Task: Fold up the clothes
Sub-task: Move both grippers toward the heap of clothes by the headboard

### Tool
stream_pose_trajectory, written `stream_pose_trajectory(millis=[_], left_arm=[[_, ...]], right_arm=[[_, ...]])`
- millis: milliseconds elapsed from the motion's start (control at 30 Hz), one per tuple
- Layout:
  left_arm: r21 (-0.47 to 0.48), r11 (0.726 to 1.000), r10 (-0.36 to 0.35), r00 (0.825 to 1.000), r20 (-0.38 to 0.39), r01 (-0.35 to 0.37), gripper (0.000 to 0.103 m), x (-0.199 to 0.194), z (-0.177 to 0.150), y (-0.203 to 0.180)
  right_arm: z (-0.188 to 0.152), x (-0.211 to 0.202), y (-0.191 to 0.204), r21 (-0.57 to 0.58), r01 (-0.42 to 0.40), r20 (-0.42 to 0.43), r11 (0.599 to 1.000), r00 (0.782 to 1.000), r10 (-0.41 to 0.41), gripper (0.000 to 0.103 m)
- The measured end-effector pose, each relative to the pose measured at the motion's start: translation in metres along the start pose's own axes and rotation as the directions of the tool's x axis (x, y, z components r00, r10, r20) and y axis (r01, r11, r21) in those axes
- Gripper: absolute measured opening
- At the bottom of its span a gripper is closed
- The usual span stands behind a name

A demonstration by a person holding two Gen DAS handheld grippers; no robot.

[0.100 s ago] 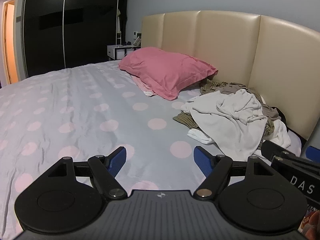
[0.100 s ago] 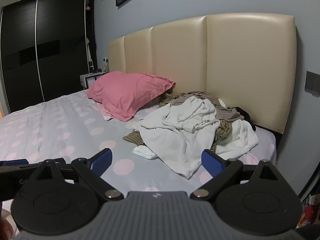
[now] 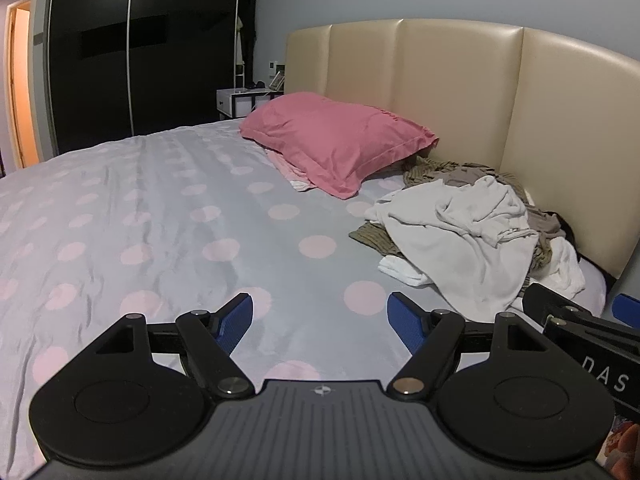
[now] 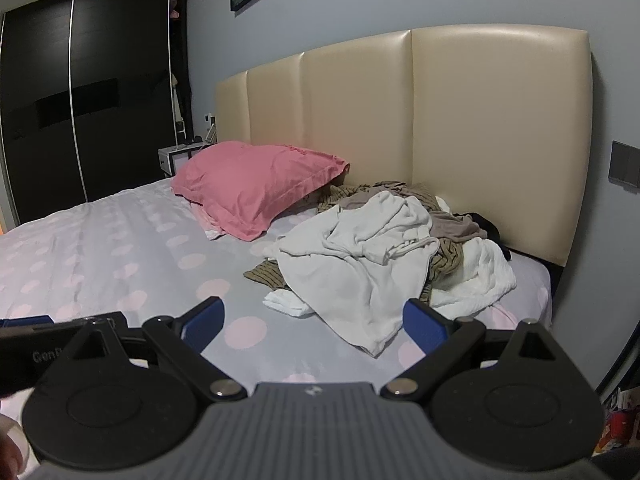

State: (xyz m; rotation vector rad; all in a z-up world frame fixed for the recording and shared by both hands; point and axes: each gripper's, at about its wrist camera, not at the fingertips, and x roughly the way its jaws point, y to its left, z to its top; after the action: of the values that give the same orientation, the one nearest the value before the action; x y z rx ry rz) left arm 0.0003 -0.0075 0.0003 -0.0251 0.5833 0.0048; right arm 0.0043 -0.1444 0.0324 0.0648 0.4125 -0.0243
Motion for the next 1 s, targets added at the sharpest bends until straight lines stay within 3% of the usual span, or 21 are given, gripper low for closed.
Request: stream_pose_trajectory(millis=[167, 1000], left_arm=[[-0.041, 0.999, -0.011, 1.0, 0.012, 0.012, 0.073, -0.004, 0.0, 0.004], [-0.051, 0.999, 0.01, 1.0, -0.012, -0.01, 0.068, -0.009, 0.002, 0.002]], right_arm=[[-0.002, -0.005, -0.003, 0.013, -0.016, 0.015, 1.0, 1.0, 0.016, 0.097], [-0.004, -0.004, 0.002, 0.006, -0.004, 0.008, 1.0, 1.0, 0.004, 0.097]])
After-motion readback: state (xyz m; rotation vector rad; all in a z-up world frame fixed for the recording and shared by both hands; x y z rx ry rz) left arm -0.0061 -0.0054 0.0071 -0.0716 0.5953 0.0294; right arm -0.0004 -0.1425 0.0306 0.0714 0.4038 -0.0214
